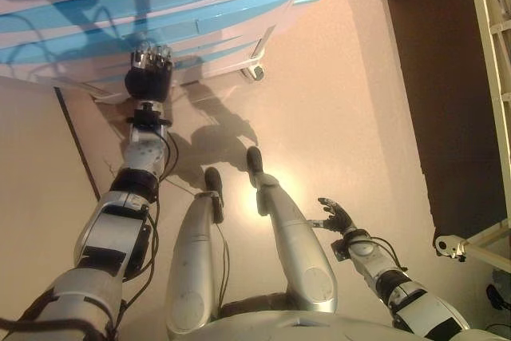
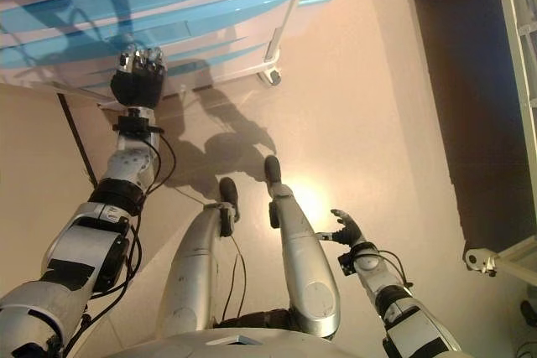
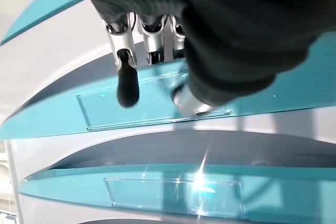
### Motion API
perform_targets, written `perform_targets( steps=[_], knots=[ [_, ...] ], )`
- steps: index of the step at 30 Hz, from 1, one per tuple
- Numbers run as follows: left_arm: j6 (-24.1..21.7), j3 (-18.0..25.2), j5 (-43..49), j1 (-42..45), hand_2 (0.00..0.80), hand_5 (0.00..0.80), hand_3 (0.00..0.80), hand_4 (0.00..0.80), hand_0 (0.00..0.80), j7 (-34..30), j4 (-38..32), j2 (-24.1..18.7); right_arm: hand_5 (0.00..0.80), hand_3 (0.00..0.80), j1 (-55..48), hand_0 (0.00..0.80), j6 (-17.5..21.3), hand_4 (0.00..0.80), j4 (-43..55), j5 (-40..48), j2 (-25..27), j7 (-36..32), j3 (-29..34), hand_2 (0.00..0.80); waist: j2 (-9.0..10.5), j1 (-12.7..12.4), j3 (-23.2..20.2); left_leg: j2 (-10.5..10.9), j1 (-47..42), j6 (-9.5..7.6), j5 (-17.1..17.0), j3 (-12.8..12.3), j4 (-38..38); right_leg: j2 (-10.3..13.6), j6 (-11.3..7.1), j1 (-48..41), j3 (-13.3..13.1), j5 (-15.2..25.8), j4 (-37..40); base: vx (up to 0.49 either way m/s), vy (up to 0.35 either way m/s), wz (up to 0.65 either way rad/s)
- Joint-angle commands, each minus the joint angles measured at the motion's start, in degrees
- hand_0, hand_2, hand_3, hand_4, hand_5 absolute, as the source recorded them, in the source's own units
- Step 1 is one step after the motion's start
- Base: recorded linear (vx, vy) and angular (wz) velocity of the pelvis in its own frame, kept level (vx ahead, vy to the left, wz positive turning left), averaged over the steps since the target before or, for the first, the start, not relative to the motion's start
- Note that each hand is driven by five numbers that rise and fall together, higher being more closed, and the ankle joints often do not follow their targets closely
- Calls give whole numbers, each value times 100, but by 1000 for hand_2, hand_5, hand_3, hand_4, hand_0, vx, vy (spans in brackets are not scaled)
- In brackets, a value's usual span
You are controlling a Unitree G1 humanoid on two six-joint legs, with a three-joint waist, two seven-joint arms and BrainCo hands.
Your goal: Open the drawer and pick up the medicine
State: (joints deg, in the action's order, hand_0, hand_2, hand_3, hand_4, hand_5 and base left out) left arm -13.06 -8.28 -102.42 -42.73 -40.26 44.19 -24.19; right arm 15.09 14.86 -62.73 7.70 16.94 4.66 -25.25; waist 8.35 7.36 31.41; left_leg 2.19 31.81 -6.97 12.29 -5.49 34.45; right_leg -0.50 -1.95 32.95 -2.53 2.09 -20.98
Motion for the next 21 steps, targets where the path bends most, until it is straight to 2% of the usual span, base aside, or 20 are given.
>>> perform_targets(
  steps=[1, 6, 11, 15, 18, 21],
  knots=[
    [-420, 204, 74, -662, 800, 800, 800, 800, 800, -1170, -1716, -70, 0, 0, -320, 0, 0, 0, 211, -235, 226, -25, -94, 0, -258, -353, -161, 242, -460, 177, -451, 41, -1192, -361, 245, -389, 186, -484, -295, -37, -28, 2],
    [-445, 304, 116, -236, 800, 800, 800, 800, 800, -1187, -1966, 68, 0, 0, -297, 0, -11, 0, 268, -343, 221, 39, -36, 0, -300, -522, -162, 284, -677, 229, -524, 201, -1327, -316, 288, -647, 302, -640, -333, -60, -57, 8],
    [-217, 422, 196, 392, 800, 800, 800, 800, 800, -1266, -2126, 278, 0, 0, -297, 0, -77, 0, 288, -427, 195, 113, 69, 0, -363, -744, -253, 325, -859, 297, -609, 407, -1427, -232, 342, -887, 467, -785, -392, -60, -101, 18],
    [144, 440, 570, 1382, 800, 800, 800, 800, 800, -1309, -2373, 586, 0, 0, -350, 0, -149, 0, 258, -626, 219, 139, 259, 0, -471, -986, -336, 350, -1109, 409, -701, 687, -1553, -121, 392, -1214, 705, -942, -416, -31, -134, 30],
    [531, 461, 783, 2437, 800, 800, 800, 800, 800, -1578, -2529, 813, 0, 0, -405, 0, -188, 0, 206, -735, 332, 112, 487, 0, -603, -1229, -422, 324, -1347, 530, -808, 865, -1707, 7, 426, -1611, 950, -1009, -207, -17, -114, 41],
    [879, 654, 958, 3192, 800, 800, 800, 800, 800, -1840, -2466, 846, 0, 0, -419, 0, -214, 0, 140, -773, 468, 5, 673, 0, -717, -1432, -521, 269, -1506, 619, -922, 988, -1873, 67, 453, -1912, 1169, -1025, 21, -31, -116, 40]
  ],
)
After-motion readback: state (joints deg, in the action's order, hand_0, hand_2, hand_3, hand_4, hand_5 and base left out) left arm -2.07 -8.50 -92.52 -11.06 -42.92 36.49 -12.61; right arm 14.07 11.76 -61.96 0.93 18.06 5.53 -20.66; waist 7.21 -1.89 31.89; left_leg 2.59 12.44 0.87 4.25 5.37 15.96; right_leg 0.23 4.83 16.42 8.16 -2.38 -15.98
